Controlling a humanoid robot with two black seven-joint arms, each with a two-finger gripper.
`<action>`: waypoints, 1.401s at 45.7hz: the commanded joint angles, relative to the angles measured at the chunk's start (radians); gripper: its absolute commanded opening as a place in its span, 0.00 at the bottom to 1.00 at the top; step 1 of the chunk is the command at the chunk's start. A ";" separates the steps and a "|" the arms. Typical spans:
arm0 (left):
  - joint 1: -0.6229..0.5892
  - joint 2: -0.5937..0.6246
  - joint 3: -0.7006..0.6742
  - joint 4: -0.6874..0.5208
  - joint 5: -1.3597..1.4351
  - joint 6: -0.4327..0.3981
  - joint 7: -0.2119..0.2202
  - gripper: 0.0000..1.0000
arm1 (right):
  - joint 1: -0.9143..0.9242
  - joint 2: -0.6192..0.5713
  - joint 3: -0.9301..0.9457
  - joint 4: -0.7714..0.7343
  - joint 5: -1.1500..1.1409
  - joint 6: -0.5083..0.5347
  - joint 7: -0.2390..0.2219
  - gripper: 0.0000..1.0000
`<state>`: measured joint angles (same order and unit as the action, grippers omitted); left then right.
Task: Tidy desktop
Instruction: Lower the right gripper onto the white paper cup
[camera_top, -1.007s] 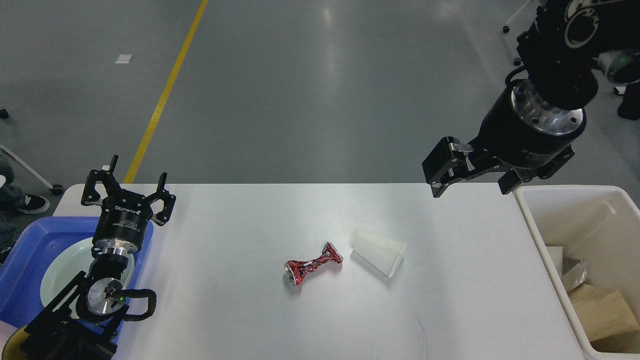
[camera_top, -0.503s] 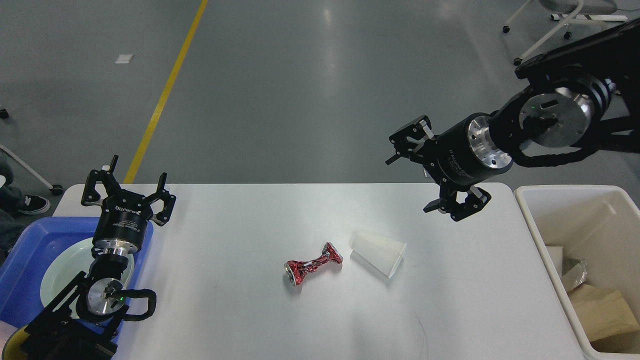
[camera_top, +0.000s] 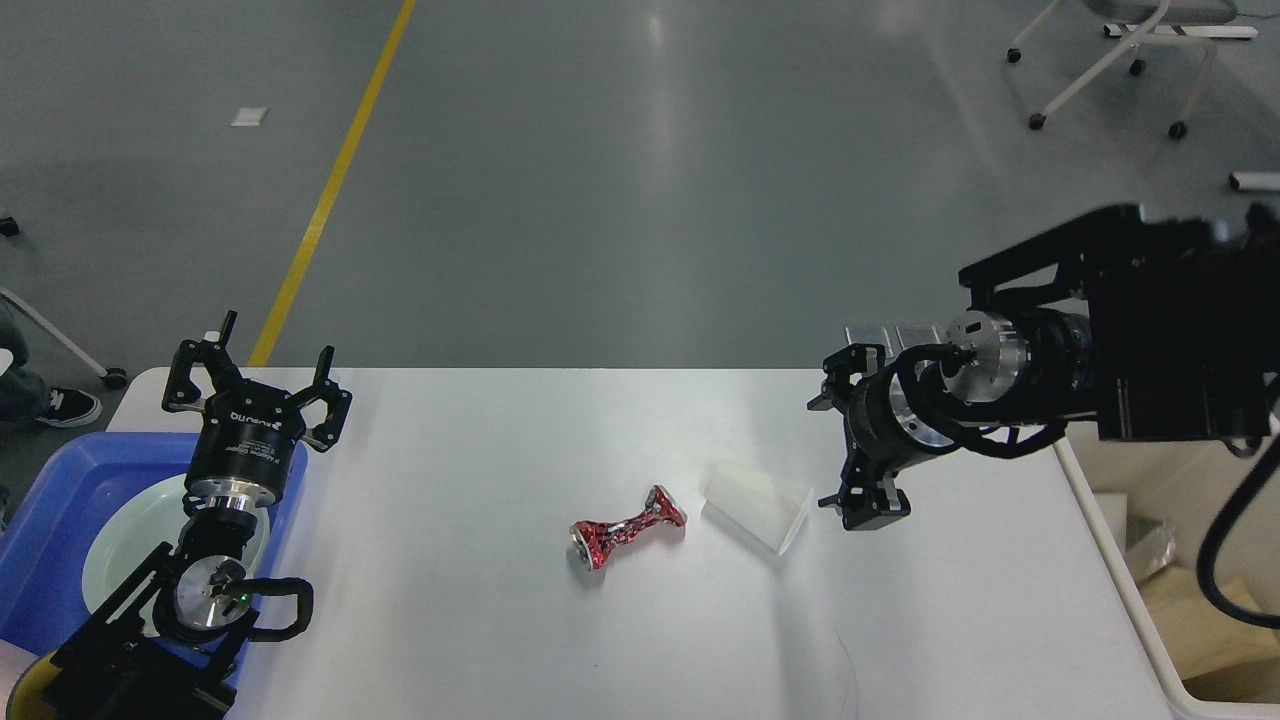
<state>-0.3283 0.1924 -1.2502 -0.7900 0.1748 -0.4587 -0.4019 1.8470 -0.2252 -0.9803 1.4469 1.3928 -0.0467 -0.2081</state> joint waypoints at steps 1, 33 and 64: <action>0.000 -0.001 0.000 0.000 0.000 0.000 0.000 0.96 | -0.147 -0.011 0.113 -0.083 0.000 0.001 -0.001 0.99; 0.000 -0.001 0.000 0.000 0.000 0.000 -0.002 0.96 | -0.701 0.079 0.488 -0.658 -0.152 0.005 -0.089 1.00; 0.000 -0.001 0.000 0.000 0.002 0.000 -0.002 0.96 | -0.805 0.153 0.523 -0.850 -0.276 0.038 -0.117 0.99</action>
<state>-0.3282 0.1917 -1.2503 -0.7900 0.1754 -0.4587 -0.4035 1.0562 -0.0823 -0.4570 0.6067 1.1419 -0.0095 -0.3253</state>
